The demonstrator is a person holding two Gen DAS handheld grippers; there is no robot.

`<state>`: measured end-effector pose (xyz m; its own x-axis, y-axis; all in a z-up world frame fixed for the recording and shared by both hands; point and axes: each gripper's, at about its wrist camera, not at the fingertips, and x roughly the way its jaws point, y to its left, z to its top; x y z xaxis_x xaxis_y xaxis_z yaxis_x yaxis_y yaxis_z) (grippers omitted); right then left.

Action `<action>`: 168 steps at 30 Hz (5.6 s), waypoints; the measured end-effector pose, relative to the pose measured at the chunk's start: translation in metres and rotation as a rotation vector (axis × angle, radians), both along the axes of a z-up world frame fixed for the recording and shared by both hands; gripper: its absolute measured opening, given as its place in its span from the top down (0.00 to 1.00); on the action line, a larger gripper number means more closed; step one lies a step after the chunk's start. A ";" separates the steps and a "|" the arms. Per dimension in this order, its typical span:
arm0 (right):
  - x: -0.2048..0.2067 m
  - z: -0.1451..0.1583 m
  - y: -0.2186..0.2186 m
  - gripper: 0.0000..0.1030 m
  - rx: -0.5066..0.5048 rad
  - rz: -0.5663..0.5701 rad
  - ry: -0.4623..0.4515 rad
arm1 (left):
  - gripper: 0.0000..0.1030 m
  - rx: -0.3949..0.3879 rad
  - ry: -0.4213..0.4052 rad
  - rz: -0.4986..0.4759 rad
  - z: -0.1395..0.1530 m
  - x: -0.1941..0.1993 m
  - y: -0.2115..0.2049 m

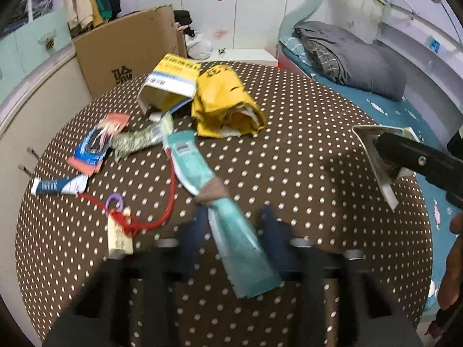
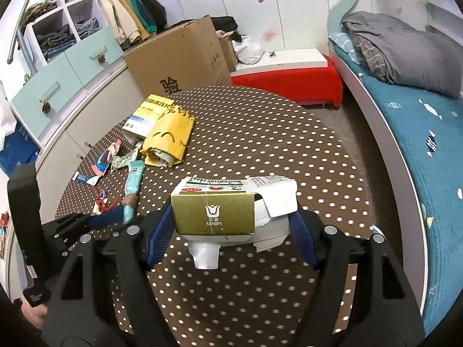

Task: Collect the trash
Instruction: 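Grasp the white-gold box with the right tool while the left tool grasps the teal toothpaste tube, then carry the white-gold box and teal tube toward the wastebasket with both tools, then open both tools over the wastebasket to drop the box and tube, then move both tools back over the table toward the red string tag, then grasp the red string tag with the right tool while the left tool grasps the purple-ring tag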

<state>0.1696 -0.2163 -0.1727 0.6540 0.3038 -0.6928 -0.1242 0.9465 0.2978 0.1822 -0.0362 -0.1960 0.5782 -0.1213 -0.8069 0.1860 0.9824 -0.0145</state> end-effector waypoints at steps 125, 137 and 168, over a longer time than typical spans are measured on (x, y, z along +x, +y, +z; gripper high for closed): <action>-0.009 0.049 0.026 0.06 0.072 0.107 -0.073 | 0.07 -0.036 -0.223 0.088 0.108 -0.008 0.017; 0.019 -0.003 0.188 0.56 -0.109 0.465 0.026 | 0.07 0.010 -0.159 0.351 0.064 -0.037 0.152; 0.014 0.003 0.123 0.94 -0.045 0.368 -0.012 | 0.54 0.037 -0.025 0.148 0.002 0.011 0.102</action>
<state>0.1837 -0.0931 -0.1701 0.5150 0.4895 -0.7037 -0.4616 0.8501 0.2535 0.1933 0.0662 -0.1943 0.6077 -0.0037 -0.7942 0.0394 0.9989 0.0255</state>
